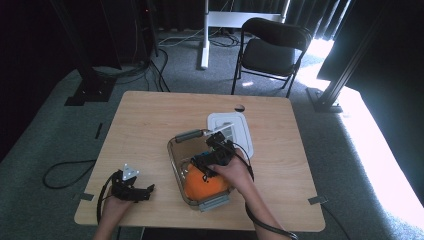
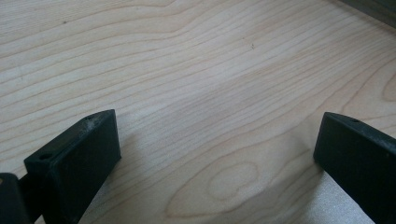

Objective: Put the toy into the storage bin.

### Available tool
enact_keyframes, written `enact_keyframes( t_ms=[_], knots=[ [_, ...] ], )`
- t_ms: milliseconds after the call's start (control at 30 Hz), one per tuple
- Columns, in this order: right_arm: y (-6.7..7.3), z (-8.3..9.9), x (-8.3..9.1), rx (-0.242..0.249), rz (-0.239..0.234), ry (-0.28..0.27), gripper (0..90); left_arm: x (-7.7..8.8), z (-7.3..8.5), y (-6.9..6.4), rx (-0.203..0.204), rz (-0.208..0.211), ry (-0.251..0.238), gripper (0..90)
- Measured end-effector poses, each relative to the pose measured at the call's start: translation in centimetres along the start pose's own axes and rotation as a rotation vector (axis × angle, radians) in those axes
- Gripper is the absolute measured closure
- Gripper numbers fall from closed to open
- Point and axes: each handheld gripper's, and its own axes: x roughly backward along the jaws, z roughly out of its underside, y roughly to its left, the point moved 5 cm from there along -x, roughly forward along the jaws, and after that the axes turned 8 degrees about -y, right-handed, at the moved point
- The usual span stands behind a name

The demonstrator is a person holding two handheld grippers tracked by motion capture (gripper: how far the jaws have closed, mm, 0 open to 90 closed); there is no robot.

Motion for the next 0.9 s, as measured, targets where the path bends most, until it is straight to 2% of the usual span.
enact_keyframes(
  t_ms=[133,233,300,633,900],
  knots=[
    [0.1,0.1,0.7,-0.004,-0.016,-0.035,13.7,0.0,0.0,0.0,0.000,0.000,0.000,0.8],
    [0.0,0.1,1.3,0.002,-0.004,-0.056,13.1,0.0,0.0,0.0,0.000,0.000,0.000,0.9],
    [-0.3,0.2,1.7,-0.006,-0.015,-0.069,13.1,0.0,0.0,0.0,-0.001,0.001,0.000,0.8],
    [-1.8,0.6,4.0,-0.006,0.031,-0.111,12.1,0.0,0.0,0.0,-0.001,0.002,0.001,0.8],
    [-3.7,1.4,5.3,-0.033,0.071,-0.141,12.1,0.0,0.0,0.0,-0.001,0.003,0.000,0.8]
  ],
)
